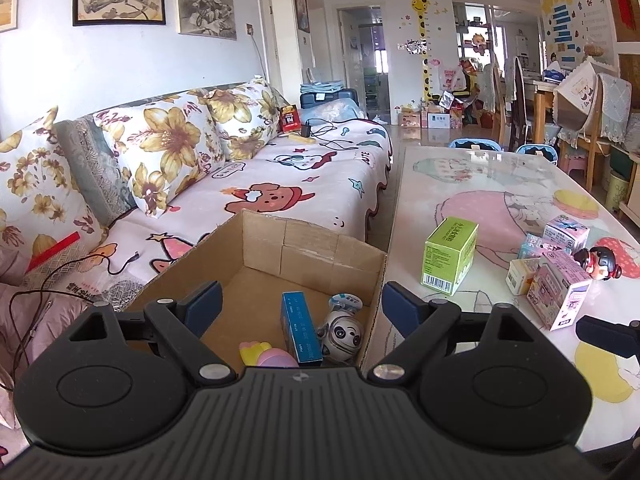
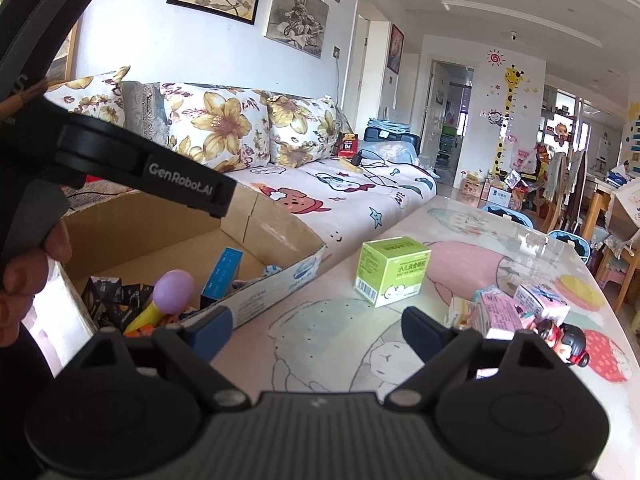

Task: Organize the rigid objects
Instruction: 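Move the left gripper to the tall pink box while the right gripper approaches the black-haired doll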

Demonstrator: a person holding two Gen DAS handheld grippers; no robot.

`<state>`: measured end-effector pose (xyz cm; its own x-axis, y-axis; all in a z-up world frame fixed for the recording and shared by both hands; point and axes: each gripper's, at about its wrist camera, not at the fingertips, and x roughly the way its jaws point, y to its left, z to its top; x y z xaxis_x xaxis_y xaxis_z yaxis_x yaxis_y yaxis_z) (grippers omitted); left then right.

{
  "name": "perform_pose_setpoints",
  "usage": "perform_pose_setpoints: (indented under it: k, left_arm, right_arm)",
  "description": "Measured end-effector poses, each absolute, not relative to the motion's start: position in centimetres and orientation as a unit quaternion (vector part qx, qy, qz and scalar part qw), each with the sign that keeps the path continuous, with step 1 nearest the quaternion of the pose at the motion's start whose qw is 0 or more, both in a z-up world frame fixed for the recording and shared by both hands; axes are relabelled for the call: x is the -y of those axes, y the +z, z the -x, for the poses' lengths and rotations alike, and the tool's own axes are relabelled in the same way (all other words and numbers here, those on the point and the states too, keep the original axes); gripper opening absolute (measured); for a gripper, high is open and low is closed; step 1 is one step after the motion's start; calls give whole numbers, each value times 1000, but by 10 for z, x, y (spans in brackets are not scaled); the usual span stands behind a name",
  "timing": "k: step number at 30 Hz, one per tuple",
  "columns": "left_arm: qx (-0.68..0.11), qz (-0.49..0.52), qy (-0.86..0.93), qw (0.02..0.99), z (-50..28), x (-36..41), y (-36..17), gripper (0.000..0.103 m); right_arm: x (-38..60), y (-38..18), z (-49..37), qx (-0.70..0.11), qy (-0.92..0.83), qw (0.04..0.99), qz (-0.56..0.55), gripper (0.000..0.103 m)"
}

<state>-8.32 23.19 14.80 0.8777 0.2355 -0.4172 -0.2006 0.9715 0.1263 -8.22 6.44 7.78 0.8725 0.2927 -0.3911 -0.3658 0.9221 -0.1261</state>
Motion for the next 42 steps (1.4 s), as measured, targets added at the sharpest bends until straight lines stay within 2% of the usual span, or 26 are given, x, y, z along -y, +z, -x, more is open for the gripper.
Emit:
perform_pose_setpoints:
  k: [8, 42]
  left_arm:
    - [-217, -57, 103, 969, 83, -227, 147, 103]
    - [-237, -111, 39, 964, 56, -204, 122, 103]
  right_arm:
    - [-46, 78, 87, -181, 158, 967, 85, 95]
    - [54, 68, 81, -194, 64, 978, 27, 97]
